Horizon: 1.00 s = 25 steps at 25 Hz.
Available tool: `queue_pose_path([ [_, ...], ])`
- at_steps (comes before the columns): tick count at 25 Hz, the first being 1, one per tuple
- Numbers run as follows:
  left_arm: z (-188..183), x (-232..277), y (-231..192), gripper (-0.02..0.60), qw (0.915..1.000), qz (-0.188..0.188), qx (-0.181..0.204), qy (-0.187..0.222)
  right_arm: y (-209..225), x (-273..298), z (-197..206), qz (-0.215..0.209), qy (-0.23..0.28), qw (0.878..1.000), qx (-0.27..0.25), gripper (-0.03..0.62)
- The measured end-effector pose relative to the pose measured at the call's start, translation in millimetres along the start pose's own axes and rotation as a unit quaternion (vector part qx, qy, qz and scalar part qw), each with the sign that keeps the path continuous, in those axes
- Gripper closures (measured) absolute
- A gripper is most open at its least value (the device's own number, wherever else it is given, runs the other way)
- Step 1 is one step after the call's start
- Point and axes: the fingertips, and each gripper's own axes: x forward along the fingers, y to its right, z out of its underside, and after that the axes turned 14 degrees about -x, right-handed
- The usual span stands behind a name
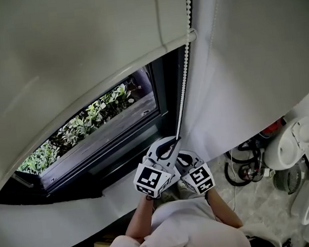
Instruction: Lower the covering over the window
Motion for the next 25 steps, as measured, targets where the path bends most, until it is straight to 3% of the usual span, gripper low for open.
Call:
queue_pose_path([
  [7, 40, -4, -10, 0.562, 0.9993, -0.010, -0.014, -0.033, -4, -21, -16, -0.008, 0.011, 1.000, -0.015, 0.496],
  [14, 46, -6, -16, 0.561, 0.9994, -0.013, -0.021, -0.025, 9, -52, -45, -0.001, 0.030, 0.999, -0.030, 0.464],
  [19, 45, -7, -15, 0.561, 0.9995, -0.015, -0.007, -0.025, 21, -75, -92, 0.012, 0.098, 0.995, -0.026, 0.464],
  [25, 51, -8, -10, 0.561, 0.9996, -0.012, -0.004, -0.025, 37, -89, -150, 0.043, 0.162, 0.984, -0.058, 0.464],
])
